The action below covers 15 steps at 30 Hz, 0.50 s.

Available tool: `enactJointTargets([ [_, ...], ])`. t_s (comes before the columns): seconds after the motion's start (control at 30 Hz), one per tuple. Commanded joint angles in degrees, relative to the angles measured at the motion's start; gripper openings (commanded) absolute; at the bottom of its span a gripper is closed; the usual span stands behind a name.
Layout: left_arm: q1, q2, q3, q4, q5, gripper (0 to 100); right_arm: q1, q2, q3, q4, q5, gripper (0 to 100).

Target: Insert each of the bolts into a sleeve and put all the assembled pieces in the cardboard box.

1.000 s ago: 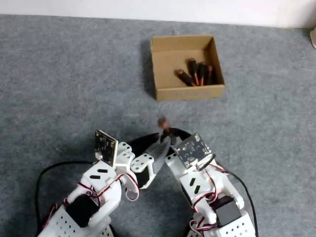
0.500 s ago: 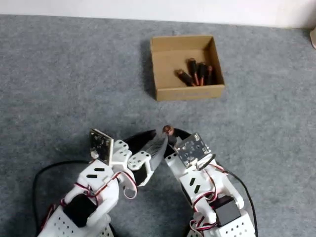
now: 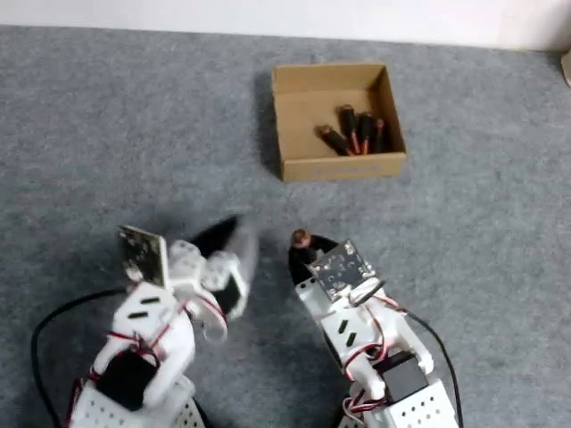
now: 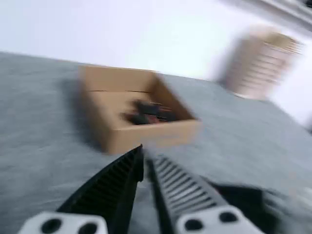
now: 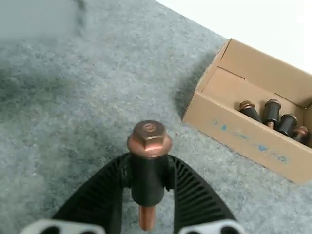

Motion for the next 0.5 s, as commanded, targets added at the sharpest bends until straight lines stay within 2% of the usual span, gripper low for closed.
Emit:
enactJointTargets([
  [0.0,-9.27,-0.22,4.88,-12.75,0.26,1,-0.04,-0.57,-0.57,-2.33,0.62,0.5],
  [0.07,-9.36,-0.22,8.57,-19.08,0.26,1,-0.04,-0.31,-0.57,-2.24,0.70,0.5],
  [0.13,-9.36,-0.22,10.15,-21.89,0.18,1,0.22,-0.22,-1.01,-0.75,0.79,0.5],
  [0.2,-9.36,-0.22,10.15,-21.10,-0.35,1,0.75,-0.22,-4.09,1.54,0.88,0.5],
  [0.33,-9.89,-0.22,10.15,-18.99,-7.38,1,1.19,0.48,-17.98,6.64,0.97,0.5],
  [0.47,-9.89,-0.22,9.45,-15.12,-17.93,1,3.82,14.02,-29.76,6.46,3.69,0.5],
])
